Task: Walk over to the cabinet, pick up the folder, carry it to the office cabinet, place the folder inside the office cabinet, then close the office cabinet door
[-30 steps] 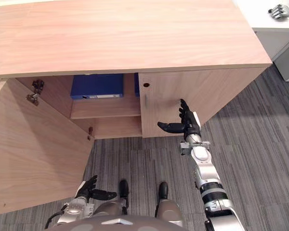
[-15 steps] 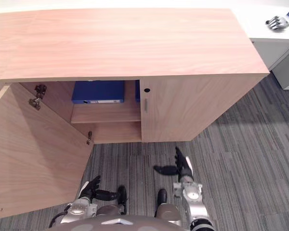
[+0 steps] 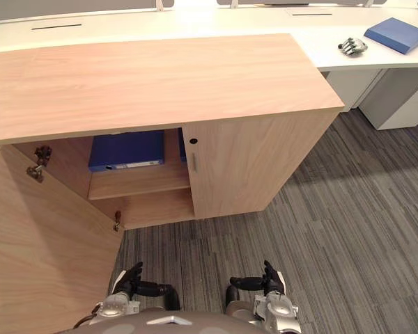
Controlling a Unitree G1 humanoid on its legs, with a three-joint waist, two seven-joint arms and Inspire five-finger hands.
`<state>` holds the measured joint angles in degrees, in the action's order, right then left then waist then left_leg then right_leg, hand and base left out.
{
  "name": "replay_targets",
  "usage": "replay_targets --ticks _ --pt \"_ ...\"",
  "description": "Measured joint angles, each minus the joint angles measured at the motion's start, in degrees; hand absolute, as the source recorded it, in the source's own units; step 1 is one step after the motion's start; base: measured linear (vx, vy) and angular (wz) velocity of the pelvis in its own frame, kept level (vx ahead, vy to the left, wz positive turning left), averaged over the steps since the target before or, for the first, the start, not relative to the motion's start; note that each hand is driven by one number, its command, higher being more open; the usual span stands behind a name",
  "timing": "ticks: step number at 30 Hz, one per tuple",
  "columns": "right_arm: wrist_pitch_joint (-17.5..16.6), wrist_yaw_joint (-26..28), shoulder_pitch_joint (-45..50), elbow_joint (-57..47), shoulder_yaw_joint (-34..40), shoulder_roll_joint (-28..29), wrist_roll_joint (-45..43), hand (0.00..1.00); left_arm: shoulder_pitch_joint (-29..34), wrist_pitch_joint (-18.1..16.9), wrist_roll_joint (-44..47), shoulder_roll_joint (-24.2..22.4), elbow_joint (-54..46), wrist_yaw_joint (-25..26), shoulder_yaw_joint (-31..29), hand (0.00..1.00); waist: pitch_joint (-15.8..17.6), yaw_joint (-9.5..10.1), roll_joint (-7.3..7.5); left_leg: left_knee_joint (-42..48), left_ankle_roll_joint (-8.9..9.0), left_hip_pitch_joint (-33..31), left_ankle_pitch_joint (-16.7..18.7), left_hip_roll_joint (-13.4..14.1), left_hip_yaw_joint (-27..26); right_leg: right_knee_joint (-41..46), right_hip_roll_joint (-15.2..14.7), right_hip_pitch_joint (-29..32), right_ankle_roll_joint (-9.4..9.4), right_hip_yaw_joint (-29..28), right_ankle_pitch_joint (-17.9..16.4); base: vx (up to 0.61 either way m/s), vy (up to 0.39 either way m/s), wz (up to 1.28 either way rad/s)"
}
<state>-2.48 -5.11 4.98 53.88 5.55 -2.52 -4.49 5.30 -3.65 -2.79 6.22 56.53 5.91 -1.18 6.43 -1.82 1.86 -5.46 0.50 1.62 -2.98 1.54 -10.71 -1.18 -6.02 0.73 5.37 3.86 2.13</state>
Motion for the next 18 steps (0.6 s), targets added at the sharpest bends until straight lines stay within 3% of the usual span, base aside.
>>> replay_targets --ticks 2,9,12,18 --pt "0.06 -0.07 -0.57 0.89 0.0 0.03 0.0 1.0 0.06 0.0 0.19 0.04 0.0 0.26 -0.43 1.0 0.01 0.07 0.0 0.04 -0.08 -0.01 0.06 -0.14 0.27 0.63 -0.11 0.12 0.03 0.23 -0.43 0.01 0.003 0.08" --pt "0.2 -0.61 -1.24 1.0 0.07 0.23 -0.02 1.0 0.96 -0.04 4.67 -0.41 -0.14 2.32 -6.18 1.0 0.17 1.01 0.24 0.0 -0.02 -1.26 0.12 -1.53 7.09 8.05 -2.19 1.02 0.44 6.0 -7.02 0.0 -0.02 0.5" --pt "0.2 -0.61 -1.8 1.01 0.08 0.34 0.0 1.0 1.57 -0.04 4.89 -0.22 -0.13 2.94 -8.94 1.0 0.19 1.5 0.19 0.02 -0.64 -1.65 -0.34 -1.97 10.35 7.52 -2.54 -0.27 0.53 8.99 -7.48 0.06 -0.028 0.61" --pt "0.2 -0.67 -3.04 1.05 0.57 0.26 2.24 1.0 3.31 -0.07 7.82 -0.3 -0.38 3.21 -14.83 1.0 0.26 2.25 0.11 0.31 -0.19 -1.29 -0.75 -2.71 18.86 5.4 -2.25 -5.9 -0.71 13.82 -8.3 0.1 -0.037 0.74"
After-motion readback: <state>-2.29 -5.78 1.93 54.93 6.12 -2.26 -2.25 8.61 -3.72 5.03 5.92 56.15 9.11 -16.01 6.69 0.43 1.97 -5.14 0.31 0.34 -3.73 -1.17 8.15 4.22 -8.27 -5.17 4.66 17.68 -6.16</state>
